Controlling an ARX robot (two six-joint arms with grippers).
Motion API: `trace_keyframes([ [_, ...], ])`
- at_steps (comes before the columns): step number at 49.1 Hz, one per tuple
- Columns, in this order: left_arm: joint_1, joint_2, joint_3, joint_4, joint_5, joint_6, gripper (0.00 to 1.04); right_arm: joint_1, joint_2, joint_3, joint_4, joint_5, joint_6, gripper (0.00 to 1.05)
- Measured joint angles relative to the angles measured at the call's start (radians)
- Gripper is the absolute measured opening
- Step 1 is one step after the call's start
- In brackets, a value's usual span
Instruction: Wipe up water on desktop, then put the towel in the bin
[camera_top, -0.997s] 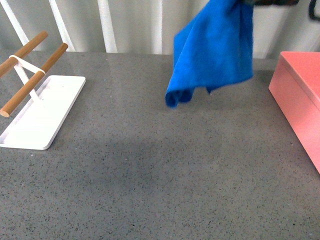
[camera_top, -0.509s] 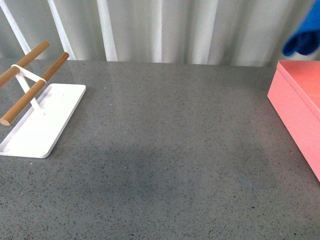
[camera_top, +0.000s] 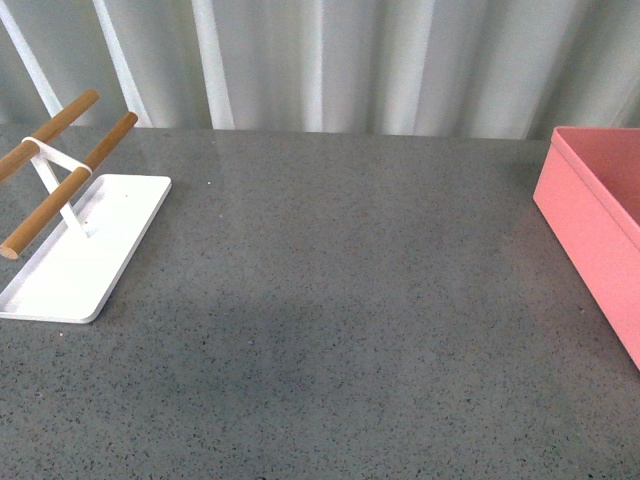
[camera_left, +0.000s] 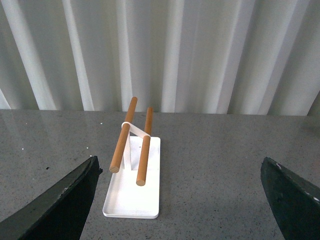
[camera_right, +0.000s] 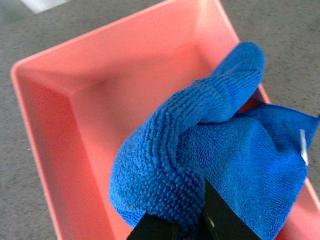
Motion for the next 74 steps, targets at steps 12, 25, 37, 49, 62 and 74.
trace_keyframes([
  [12, 0.0, 0.0, 0.0, 0.0, 0.0, 0.0, 0.98, 0.069, 0.0, 0.014, 0.016, -0.004, 0.017, 0.03],
  [25, 0.0, 0.0, 0.0, 0.0, 0.0, 0.0, 0.98, 0.01, 0.021, -0.102, 0.02, 0.112, 0.072, 0.26],
  [37, 0.0, 0.0, 0.0, 0.0, 0.0, 0.0, 0.98, 0.02, 0.023, -0.036, -0.058, 0.142, 0.101, 0.74],
  [49, 0.0, 0.0, 0.0, 0.0, 0.0, 0.0, 0.98, 0.029, 0.048, -0.027, -0.221, 0.254, 0.115, 0.97],
  [62, 0.0, -0.001, 0.0, 0.0, 0.0, 0.0, 0.98, 0.005, -0.021, -0.165, -0.087, -0.227, 0.208, 0.98],
  [74, 0.0, -0.001, 0.0, 0.0, 0.0, 0.0, 0.98, -0.065, -0.003, -0.141, 0.026, -0.449, 0.386, 0.98],
])
